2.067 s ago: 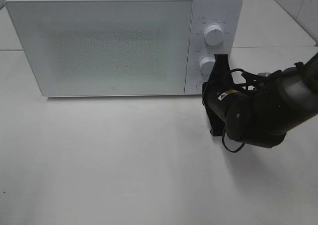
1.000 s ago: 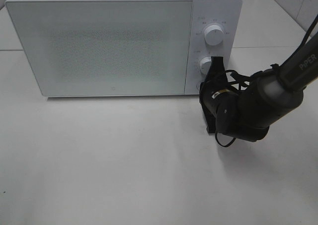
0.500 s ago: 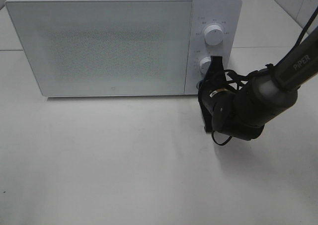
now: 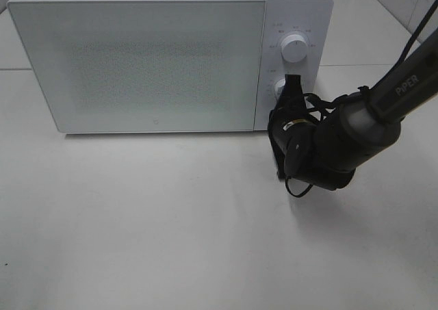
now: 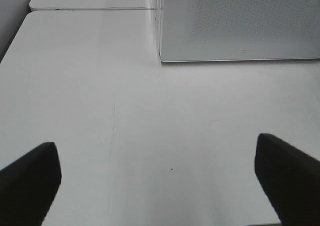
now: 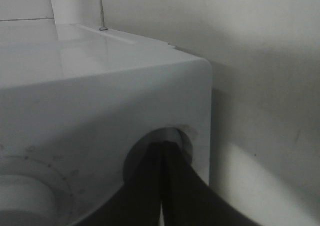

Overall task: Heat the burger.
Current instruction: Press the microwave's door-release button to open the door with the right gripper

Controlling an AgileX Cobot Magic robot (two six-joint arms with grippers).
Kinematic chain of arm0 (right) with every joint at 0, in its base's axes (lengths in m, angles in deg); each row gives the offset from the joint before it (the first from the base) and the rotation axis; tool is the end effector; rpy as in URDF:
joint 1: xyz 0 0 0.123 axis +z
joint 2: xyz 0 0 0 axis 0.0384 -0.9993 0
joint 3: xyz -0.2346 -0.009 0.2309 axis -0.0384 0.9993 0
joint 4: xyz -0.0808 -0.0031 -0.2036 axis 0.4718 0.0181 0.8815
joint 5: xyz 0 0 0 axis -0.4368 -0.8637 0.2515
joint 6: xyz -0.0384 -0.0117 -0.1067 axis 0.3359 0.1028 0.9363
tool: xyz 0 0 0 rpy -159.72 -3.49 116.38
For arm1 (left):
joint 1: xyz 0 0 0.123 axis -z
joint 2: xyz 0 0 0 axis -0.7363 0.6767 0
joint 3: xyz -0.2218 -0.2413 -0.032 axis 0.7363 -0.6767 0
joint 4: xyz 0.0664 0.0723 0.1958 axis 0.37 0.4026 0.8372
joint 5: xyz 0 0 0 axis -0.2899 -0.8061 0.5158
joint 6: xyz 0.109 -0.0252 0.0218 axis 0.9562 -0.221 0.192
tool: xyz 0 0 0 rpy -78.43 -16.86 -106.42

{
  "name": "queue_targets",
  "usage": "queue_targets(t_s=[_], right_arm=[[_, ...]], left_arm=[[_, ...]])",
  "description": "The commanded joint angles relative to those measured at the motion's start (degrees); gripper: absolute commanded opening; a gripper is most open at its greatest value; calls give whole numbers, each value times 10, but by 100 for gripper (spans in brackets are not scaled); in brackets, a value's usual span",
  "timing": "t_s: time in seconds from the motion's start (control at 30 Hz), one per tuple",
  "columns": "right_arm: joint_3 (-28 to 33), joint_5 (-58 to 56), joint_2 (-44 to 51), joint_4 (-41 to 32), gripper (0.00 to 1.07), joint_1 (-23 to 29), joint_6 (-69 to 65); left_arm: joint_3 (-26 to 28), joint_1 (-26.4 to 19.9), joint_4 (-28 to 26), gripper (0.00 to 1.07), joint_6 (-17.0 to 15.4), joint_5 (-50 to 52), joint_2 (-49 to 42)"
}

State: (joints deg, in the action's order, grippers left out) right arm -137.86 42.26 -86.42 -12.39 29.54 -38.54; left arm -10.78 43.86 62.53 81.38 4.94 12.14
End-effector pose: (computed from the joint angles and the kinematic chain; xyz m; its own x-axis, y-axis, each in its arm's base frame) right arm 0.3827 0.1627 0.1422 0.0757 0.9971 0.0000 0.3434 -0.0261 0.9388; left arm -0.0576 -0.0174 0.2536 -0.4311 0.0049 -0.9023 0.0614 0.9978 -0.0239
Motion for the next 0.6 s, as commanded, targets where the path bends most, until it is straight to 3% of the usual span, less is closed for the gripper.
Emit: queue_targets(t_s=[0.03,0.6], right_arm=[[-48,119,7,34,0,-17,15],[-50,136,7,41,0,-30,26]], left_arm=[[-3,-1,-5,98,-5,5,-13],[-3,-1,-5,98,-5,5,-13]])
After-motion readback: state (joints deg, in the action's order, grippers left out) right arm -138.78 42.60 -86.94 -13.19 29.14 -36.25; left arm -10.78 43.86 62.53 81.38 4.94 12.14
